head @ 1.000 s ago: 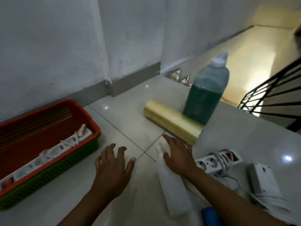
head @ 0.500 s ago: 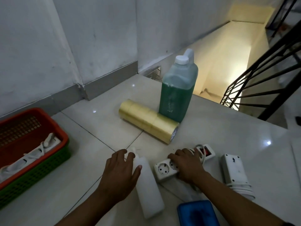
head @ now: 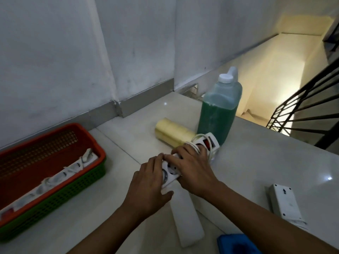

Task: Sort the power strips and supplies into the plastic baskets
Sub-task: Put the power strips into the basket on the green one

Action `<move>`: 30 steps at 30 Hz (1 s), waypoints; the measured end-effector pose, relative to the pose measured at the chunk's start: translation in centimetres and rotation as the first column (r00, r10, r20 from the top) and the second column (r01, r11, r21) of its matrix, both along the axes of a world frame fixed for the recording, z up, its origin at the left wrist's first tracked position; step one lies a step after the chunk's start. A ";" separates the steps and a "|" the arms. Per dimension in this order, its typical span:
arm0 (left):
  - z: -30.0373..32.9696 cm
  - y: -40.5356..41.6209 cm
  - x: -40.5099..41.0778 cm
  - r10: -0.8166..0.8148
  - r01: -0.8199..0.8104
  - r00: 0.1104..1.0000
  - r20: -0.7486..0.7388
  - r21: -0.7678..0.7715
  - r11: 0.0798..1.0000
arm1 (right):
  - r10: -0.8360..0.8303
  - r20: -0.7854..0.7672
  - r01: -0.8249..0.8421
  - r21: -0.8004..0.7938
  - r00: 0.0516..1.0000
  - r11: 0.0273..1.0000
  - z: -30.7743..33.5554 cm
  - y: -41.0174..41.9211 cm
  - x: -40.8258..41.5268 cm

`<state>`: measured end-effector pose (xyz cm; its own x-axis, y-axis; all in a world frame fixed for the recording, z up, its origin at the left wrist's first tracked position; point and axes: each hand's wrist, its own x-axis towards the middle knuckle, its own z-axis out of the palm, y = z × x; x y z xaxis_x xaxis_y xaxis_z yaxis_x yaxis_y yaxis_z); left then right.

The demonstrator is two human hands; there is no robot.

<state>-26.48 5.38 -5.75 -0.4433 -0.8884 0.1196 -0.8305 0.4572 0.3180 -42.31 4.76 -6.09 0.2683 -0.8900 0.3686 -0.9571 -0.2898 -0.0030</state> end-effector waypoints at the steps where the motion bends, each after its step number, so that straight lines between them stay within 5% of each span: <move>1: 0.1 0.0 0.8 0.053 -0.053 0.999 -0.005 -0.019 0.998 | 0.035 -0.008 -0.035 -0.022 0.999 0.999 0.5 -0.2 1.2; 11: 0.8 1.0 14.1 0.347 -0.364 0.849 -0.399 0.035 0.931 | 0.357 0.027 -0.349 -0.159 0.934 0.924 2.8 -2.3 13.0; 16: 1.5 1.6 21.9 0.515 -0.442 0.635 -0.576 0.276 0.854 | 0.241 0.231 -0.191 -0.219 0.942 0.957 2.9 -3.8 17.4; 20: 1.4 1.6 27.0 0.624 -0.327 0.464 -0.629 0.533 0.780 | -0.015 0.358 0.004 0.031 0.934 1.000 3.4 -5.4 21.2; 23: 1.0 0.8 30.0 0.662 -0.265 0.389 -0.641 0.610 0.747 | -0.041 0.374 -0.050 0.229 0.927 0.972 3.6 -7.5 24.2; 27: 0.6 -2.0 33.2 0.679 -0.337 0.370 -0.634 0.589 0.734 | 0.015 0.490 -0.161 0.258 0.871 0.953 4.1 -10.5 27.6; 30: 0.4 -4.7 35.8 0.681 -0.467 0.510 -0.526 0.496 0.732 | 0.109 0.563 -0.267 0.206 0.819 0.941 3.1 -11.9 29.0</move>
<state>9.35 0.71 -5.31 0.2752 -0.9533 -0.1245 -0.4071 -0.2328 0.8832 -13.30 -7.15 -3.01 0.2709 -0.9262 0.2623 -0.7052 -0.3765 -0.6008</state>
